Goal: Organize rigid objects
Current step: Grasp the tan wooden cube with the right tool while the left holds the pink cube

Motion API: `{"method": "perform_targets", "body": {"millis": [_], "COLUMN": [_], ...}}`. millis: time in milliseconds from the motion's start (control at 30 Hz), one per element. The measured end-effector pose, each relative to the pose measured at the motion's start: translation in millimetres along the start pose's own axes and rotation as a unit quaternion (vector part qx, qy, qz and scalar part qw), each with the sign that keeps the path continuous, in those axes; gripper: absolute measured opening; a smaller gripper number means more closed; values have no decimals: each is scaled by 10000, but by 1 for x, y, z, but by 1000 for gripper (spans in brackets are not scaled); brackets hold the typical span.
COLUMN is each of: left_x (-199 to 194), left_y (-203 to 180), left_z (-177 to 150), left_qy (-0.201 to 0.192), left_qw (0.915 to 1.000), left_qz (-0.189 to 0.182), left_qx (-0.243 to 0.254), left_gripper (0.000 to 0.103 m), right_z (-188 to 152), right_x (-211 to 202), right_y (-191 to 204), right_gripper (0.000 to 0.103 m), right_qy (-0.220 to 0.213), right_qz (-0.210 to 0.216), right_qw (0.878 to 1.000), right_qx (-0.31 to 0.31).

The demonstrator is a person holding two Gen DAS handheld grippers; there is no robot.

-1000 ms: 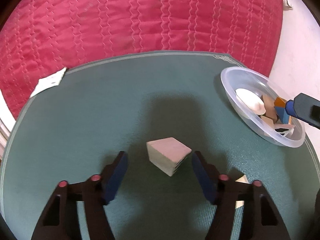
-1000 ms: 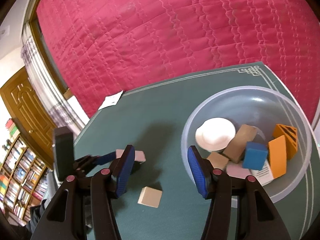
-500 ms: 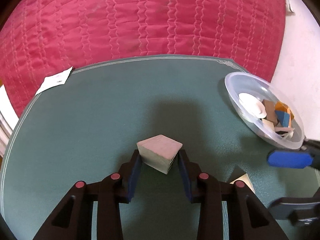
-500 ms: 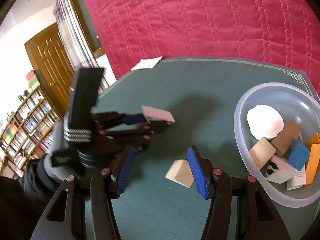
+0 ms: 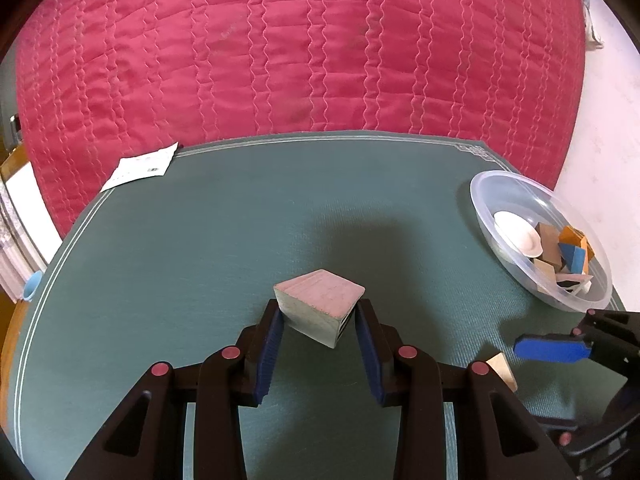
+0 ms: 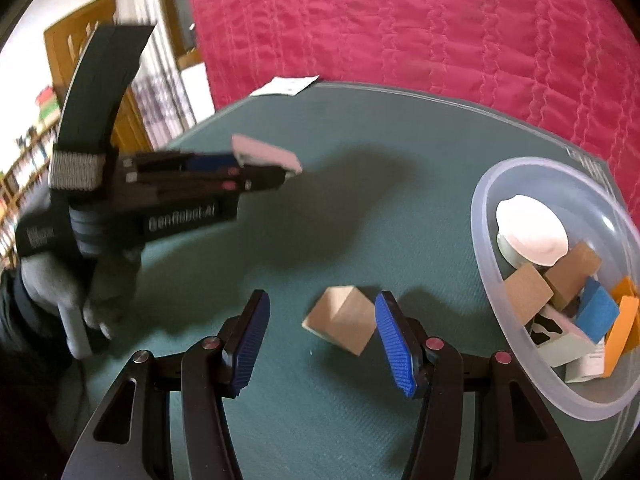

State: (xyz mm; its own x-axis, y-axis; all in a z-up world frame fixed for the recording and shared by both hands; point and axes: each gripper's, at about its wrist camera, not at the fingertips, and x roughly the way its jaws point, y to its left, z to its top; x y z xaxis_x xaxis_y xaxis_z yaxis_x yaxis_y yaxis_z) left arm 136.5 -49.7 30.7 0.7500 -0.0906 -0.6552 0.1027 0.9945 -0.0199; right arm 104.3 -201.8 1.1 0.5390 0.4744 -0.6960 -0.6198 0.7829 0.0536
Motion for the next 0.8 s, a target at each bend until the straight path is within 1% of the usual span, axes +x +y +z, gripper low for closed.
{"method": "perform_targets", "body": {"millis": [100, 167, 267, 300, 433, 567, 700, 800], "left_x": [-1, 0, 0, 0, 0, 0, 1, 2], "left_y": [2, 2, 1, 1, -1, -3, -3, -2], "left_z": [0, -1, -1, -1, -2, -3, -3, -3], "left_qy": [-6, 8, 20, 21, 37, 52, 57, 63], "left_qw": [10000, 10000, 10000, 10000, 10000, 10000, 10000, 9999], "left_qz": [-8, -7, -11, -14, -15, 7, 37, 47], "left_qx": [-21, -30, -28, -25, -12, -8, -40, -66], "left_gripper": [39, 39, 39, 39, 39, 39, 39, 39], "right_z": [-7, -9, -9, -10, -9, -3, 0, 1], "right_x": [-1, 1, 6, 8, 10, 14, 16, 16], "right_y": [6, 5, 2, 0, 2, 0, 0, 0], "right_gripper": [57, 56, 56, 56, 56, 56, 56, 56], "right_qy": [109, 166, 247, 283, 241, 213, 207, 214], "right_qz": [-78, -132, -252, -356, -594, -847, -984, -978], "right_qw": [9992, 9987, 9984, 9980, 9967, 9957, 9948, 9949], "right_qx": [-371, -466, -432, -444, -489, -309, -173, -129]}}
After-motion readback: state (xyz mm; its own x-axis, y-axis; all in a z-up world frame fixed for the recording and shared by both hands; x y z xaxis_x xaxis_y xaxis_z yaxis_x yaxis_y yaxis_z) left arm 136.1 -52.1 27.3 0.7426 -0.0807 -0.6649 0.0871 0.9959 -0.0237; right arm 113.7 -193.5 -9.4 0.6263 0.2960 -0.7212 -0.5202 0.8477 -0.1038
